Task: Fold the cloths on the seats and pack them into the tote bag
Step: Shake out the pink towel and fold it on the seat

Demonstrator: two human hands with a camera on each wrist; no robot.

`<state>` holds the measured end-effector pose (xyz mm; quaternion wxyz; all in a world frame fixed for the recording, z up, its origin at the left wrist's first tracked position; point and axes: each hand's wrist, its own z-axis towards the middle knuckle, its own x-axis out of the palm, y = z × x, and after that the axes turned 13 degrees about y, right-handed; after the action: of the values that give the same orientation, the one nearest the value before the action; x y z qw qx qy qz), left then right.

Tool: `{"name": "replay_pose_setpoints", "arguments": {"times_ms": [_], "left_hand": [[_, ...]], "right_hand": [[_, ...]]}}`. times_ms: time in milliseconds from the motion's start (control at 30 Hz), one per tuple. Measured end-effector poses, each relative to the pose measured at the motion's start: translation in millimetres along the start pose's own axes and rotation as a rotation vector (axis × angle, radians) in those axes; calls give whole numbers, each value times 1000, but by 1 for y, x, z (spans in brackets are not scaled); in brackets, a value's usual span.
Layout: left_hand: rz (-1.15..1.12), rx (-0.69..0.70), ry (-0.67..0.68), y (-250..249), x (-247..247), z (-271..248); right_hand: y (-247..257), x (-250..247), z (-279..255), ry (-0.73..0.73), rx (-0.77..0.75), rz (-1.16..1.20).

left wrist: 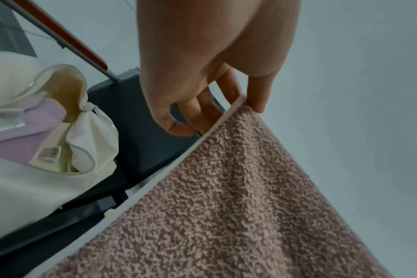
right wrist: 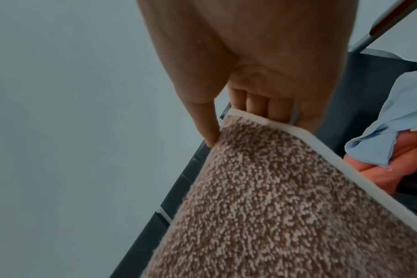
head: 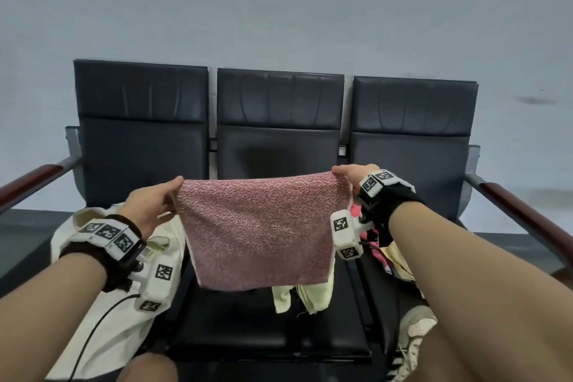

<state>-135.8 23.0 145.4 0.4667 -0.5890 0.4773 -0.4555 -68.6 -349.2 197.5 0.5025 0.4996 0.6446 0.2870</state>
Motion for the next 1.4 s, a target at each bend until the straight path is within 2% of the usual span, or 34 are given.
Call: {"name": "replay_pose_setpoints", "arguments": {"times_ms": [233,367,500,633,800,867,1000,1200,1300,1400], "left_hand": [[-78,59,70,-8,16,-10],[-31,68,-67,-10,15,-10],[-107,88,-151,-11,13,-9],[-117,70,-68,-12,10,-12],[-66,96,81,-20,5,-16],[3,127,87,-21,5,-19],[261,188,-14,-21,8,-27],[393,293,-87,-27,8,-40],[444,312,-118,-32,2,-38],[521,322,-132,-32,5,-33]], "right_hand": [[-6,-8,-7,63,8,-115],[-5,-16,-14,67,41,-214],[-11,-22,-25,169,-18,-55],[-15,-25,-14,142,12,-13],[-9,-17,-20,38,-86,-105],[-8,-16,-25,1,-137,-195],[-9,-24,-35,-16,-175,-262],[-10,-36,-56,-92,-271,-272],[-7,-36,-55,-114,-282,-270],[-2,-27,-36,-122,-196,-285]]}}
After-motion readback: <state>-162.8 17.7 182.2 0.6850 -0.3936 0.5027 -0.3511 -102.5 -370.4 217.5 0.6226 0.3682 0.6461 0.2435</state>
